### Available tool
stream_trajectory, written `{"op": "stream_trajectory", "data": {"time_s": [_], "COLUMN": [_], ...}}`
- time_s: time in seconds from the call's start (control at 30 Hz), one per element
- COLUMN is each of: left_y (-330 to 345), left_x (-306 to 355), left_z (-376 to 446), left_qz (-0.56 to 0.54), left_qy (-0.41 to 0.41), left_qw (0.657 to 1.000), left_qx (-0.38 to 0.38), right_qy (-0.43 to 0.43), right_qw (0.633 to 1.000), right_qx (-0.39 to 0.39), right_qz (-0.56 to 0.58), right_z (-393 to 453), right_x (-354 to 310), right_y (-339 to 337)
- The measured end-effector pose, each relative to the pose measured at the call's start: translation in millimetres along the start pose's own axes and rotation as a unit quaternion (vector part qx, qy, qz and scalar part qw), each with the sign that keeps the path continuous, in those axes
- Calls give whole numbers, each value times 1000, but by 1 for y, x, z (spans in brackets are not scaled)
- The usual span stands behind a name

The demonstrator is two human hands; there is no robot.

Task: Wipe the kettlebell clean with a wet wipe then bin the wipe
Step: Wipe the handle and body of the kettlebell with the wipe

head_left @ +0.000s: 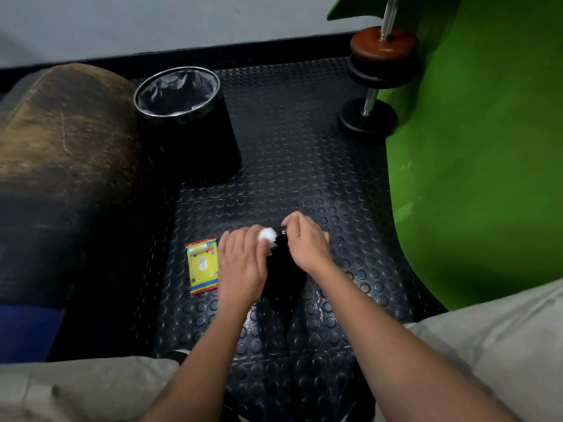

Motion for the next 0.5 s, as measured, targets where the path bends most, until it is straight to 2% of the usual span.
{"op": "stream_trajectory", "data": {"time_s": [0.1,0.17,0.2,0.27,0.3,0.33,0.37,0.43,0.5], "left_y": [-1,2,8,18,24,26,25,23,19], "left_x": [-24,-32,-39,-51,-56,-60,-62,-65,-63], "left_z": [-1,0,2,5,5,7,10,20,37], "left_qz": [-131,-248,-305,-429,-467,-477,-474,-438,-355], "left_qy": [-94,-199,-275,-425,-460,-464,-453,-422,-371], "left_qw": [987,948,912,796,751,739,741,769,823], "left_qx": [26,28,13,-33,-71,-111,-146,-197,-242], "right_qy": [-3,-1,0,1,2,3,3,3,2], "right_qw": [1000,1000,1000,1000,1000,1000,1000,1000,1000], "right_qx": [-6,-8,-6,-2,-3,-4,-4,-6,-7], "right_qz": [5,8,11,13,12,10,7,-4,-18], "right_z": [1,2,1,1,0,0,0,0,0], "right_x": [-1,-2,-2,-1,-1,-2,-2,-3,-4], "right_y": [0,1,1,1,0,0,0,0,0]}}
Point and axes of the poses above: each hand's wrist, its own z-axis towards the middle knuckle, its own y-axis out of the palm, x = y × z, the point moved 5 cm from there along z, towards the middle knuckle, and after that the axes turned 3 degrees about -y, right-handed, at the moved point
